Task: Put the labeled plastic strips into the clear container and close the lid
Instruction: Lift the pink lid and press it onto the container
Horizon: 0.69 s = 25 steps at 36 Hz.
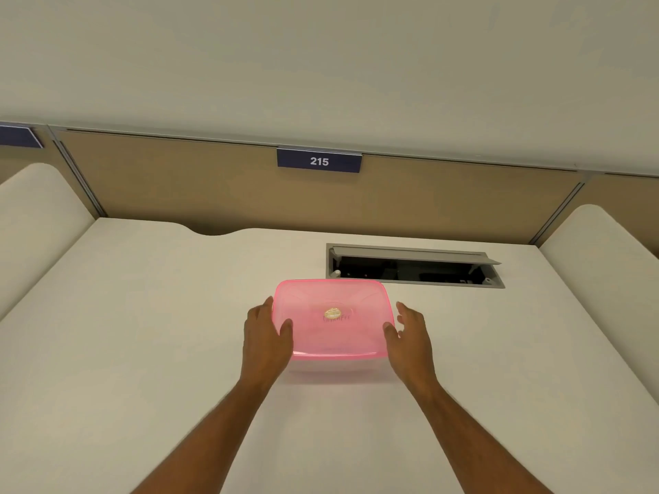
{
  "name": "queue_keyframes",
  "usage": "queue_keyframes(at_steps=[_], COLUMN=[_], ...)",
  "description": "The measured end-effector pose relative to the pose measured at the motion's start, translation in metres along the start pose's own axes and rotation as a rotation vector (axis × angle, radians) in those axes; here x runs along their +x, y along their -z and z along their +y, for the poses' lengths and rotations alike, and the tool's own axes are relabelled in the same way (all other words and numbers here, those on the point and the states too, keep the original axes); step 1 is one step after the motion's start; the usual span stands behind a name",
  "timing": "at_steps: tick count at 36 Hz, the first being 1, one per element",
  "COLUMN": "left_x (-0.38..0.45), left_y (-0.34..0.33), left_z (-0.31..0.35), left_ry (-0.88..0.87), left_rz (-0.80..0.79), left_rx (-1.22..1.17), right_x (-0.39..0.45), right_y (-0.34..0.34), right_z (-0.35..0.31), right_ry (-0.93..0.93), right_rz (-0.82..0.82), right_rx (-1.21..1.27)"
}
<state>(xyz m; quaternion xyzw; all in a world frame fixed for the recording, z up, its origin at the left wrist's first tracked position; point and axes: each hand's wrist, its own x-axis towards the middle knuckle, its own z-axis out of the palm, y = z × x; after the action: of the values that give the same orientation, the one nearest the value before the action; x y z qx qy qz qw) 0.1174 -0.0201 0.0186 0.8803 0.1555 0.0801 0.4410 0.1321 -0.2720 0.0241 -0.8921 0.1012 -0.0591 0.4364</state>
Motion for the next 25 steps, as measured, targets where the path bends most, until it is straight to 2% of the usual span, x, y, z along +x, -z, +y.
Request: queue_keyframes(at_steps=[5,10,15,21,25], left_x=[0.031,0.056,0.072,0.08,0.08], left_y=[-0.013,-0.023,-0.03,-0.036,-0.037], left_z=[0.011,0.019,0.019,0.016,0.013], left_ry=[-0.127,-0.143,-0.195,-0.182,-0.181], left_rz=[-0.063,-0.113,-0.06,0.014,0.033], left_rx=[0.219,0.365,0.456,0.359,0.309], right_x=[0.033,0.061,0.078,0.086,0.092], right_y=[-0.005,-0.019,-0.032,-0.041,-0.036], right_z=[-0.012,-0.017,-0.017,-0.018,-0.018], right_ry=[0.12,0.148,0.149,0.144,0.114], right_rz=[-0.093,-0.23,-0.201,-0.089,-0.082], right_rx=[-0.151,-0.278,-0.322,-0.179,-0.022])
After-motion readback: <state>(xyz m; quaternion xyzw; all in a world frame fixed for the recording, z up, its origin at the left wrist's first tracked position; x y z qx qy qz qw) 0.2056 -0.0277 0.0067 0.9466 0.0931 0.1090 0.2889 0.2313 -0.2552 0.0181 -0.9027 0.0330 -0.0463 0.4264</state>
